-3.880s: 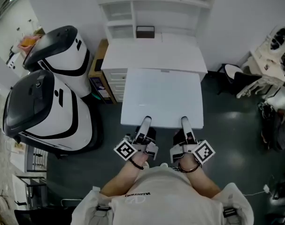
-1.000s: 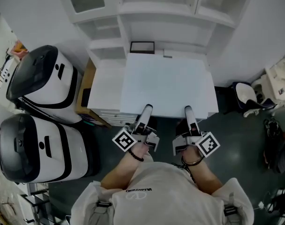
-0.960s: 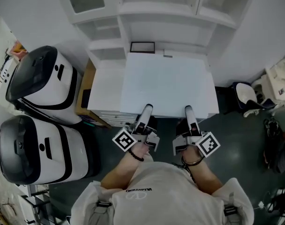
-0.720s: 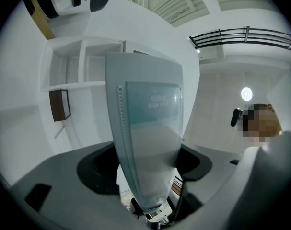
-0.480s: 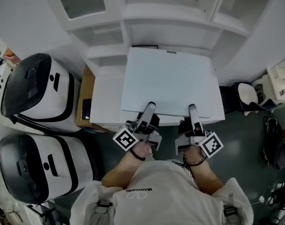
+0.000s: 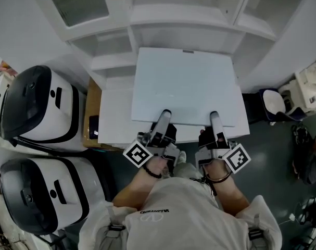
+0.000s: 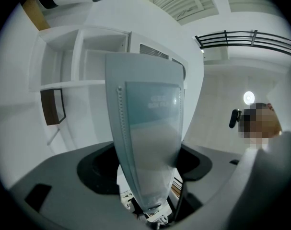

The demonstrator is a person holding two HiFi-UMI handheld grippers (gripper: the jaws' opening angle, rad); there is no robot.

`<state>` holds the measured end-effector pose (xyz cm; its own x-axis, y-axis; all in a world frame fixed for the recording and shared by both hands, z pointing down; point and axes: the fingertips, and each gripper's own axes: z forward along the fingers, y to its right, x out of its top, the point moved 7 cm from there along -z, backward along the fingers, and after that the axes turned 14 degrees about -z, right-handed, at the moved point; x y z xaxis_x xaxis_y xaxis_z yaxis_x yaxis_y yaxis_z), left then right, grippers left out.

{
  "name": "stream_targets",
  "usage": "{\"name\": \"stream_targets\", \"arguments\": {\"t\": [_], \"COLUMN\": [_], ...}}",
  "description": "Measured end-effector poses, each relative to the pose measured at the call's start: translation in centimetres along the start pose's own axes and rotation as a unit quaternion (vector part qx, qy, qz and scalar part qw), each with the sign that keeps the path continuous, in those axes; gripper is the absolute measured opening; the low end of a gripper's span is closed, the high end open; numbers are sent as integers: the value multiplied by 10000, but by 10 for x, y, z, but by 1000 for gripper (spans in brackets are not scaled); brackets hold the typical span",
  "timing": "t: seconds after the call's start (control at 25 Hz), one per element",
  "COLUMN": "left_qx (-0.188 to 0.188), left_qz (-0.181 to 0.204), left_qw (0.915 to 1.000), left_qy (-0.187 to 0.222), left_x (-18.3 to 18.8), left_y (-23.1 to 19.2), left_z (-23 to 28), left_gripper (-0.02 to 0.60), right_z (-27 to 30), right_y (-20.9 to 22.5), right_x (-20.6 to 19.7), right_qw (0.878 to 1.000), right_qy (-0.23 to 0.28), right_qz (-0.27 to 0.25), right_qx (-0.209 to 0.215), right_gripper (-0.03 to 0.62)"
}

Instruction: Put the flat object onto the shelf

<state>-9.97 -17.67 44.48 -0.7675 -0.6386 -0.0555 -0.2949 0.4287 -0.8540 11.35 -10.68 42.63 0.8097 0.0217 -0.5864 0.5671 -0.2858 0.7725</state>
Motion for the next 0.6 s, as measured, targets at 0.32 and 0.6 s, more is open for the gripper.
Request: {"name": "stream_targets", "arguments": {"t": [0.32,0.6], "left_qx": [-4,-163], "left_qz": [229,500], "left_qw": [9996,9978], "left_qy": [174,397], "left_x": [13,15], "left_y": [6,16], "left_z": [52,103], "left_gripper": [334,334], "right_z": [51,100], "right_y": [4,5], "right_x": [33,77], "right_qw": [9995,9972], "right_qy": [-131,-252], "right_qz": [112,40], "right_qx": [268,697], "right_gripper": [345,345]}}
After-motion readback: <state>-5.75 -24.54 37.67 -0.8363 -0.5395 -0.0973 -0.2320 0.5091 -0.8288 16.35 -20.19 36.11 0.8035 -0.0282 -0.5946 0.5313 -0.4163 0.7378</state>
